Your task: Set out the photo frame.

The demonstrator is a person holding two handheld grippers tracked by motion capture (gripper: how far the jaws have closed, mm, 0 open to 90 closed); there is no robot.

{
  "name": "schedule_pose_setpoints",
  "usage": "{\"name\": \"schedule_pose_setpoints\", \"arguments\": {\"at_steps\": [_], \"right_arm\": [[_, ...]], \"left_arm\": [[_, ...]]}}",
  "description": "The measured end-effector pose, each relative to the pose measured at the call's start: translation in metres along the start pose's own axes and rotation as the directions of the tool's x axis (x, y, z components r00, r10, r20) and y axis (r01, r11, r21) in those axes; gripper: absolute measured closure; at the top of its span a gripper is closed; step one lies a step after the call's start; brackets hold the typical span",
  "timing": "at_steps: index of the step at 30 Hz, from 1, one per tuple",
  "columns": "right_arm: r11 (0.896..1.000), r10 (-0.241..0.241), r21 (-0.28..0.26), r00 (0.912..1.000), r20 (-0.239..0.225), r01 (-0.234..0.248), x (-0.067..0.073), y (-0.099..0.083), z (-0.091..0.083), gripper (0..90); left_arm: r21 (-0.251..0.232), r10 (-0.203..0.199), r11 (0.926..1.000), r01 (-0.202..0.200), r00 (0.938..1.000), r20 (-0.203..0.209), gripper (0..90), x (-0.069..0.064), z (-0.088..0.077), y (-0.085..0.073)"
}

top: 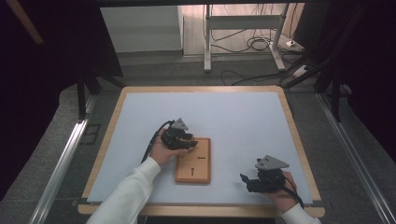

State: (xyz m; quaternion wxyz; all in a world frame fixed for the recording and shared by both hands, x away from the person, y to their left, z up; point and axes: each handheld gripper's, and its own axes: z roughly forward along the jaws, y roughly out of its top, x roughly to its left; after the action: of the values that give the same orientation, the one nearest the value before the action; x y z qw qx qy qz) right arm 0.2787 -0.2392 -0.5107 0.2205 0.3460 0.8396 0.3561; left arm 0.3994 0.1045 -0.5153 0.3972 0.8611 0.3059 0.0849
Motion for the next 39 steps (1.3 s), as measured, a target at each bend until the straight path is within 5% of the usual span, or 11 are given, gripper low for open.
{"name": "schedule_pose_setpoints", "arguments": {"at_steps": [12, 19, 29, 39], "right_arm": [[1.0, -0.006, 0.003, 1.0, -0.002, 0.006, 0.001, 0.0, 0.001, 15.3], [1.0, -0.006, 0.003, 1.0, -0.004, 0.006, 0.002, 0.001, 0.001, 15.3], [1.0, -0.014, -0.003, 0.9999, -0.008, 0.014, 0.005, 0.002, 0.001, 15.3], [0.995, -0.084, -0.056, 0.9948, -0.057, 0.081, 0.024, 0.012, 0.001, 13.0]], "left_arm": [[0.006, 0.013, 0.9999, -0.013, 0.9998, -0.013, 73.7, 0.004, 0.008, 0.004], [0.006, 0.031, 0.9995, -0.031, 0.9994, 0.019, 83.1, 0.003, 0.011, 0.006], [0.013, 0.002, 0.9999, -0.003, 0.9978, 0.067, 84.2, 0.01, 0.011, 0.006], [0.041, -0.005, 0.9991, 0.001, 0.9949, 0.101, 83.9, 0.014, 0.011, 0.01]]}}
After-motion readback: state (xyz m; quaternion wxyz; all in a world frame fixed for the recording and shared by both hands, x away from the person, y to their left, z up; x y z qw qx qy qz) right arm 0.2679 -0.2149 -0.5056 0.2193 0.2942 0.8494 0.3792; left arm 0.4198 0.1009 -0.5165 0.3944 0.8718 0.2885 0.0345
